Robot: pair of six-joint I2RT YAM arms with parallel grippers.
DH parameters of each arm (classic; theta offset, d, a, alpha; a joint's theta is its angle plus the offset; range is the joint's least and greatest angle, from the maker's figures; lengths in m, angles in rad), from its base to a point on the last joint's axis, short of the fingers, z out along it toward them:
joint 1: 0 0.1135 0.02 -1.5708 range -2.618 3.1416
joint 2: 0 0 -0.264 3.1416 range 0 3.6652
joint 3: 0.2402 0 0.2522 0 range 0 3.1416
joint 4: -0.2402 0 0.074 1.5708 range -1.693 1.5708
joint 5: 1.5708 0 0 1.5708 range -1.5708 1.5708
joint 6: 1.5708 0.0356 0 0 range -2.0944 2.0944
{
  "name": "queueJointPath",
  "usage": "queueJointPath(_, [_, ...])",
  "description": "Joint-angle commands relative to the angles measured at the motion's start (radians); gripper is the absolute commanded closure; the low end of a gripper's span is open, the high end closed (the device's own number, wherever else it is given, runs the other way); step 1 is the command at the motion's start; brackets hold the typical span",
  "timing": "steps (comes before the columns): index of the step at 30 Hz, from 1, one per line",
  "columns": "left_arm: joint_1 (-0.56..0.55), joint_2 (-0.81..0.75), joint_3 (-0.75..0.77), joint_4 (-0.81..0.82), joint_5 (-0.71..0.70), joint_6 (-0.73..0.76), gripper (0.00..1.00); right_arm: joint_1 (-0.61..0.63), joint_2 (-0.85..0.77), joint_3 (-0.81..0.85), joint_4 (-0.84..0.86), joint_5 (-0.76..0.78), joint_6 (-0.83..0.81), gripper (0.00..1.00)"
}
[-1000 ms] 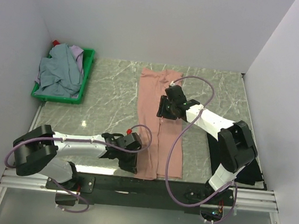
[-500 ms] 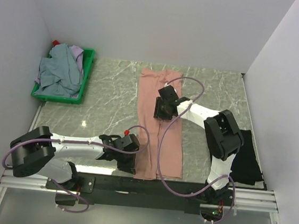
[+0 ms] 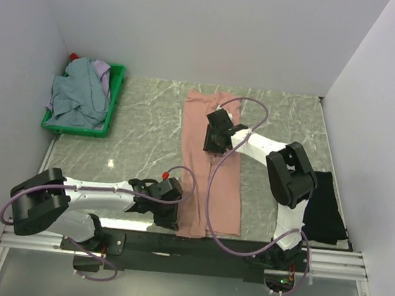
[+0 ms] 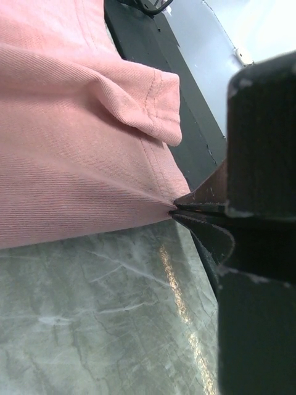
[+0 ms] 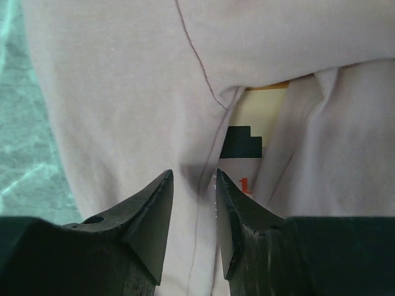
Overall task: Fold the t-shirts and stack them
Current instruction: Fold the tshirt
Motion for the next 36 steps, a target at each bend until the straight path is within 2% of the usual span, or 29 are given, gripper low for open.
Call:
queueJointPath(1, [-0.006, -0.033, -0.015, 0.006, -0.003, -0.009, 0.99, 0.006, 0.007, 0.038, -0.014, 0.036, -0.004, 0.59])
queueJointPath(8, [-0.006, -0.041, -0.027, 0.011, -0.003, -0.020, 0.99, 0.006, 0.035, 0.059, -0.022, 0.031, -0.005, 0.59])
queueJointPath(10, [-0.009, -0.048, -0.033, 0.014, -0.003, -0.025, 0.99, 0.006, 0.043, 0.073, -0.023, 0.029, -0.005, 0.66])
queueJointPath(14, [-0.009, -0.061, -0.043, 0.017, -0.003, -0.034, 0.99, 0.004, 0.057, 0.104, -0.037, 0.032, -0.005, 0.87])
queueJointPath(17, [-0.011, -0.071, -0.047, 0.015, -0.006, -0.038, 0.99, -0.002, 0.046, 0.110, -0.045, 0.045, -0.002, 0.97])
queueJointPath(23, [-0.022, -0.091, -0.064, 0.018, -0.009, -0.057, 0.99, -0.028, 0.018, 0.125, -0.062, 0.055, -0.004, 1.00])
queueJointPath(36, [-0.055, -0.153, -0.101, 0.020, -0.017, -0.092, 0.99, -0.074, 0.040, 0.144, -0.073, 0.042, -0.007, 1.00])
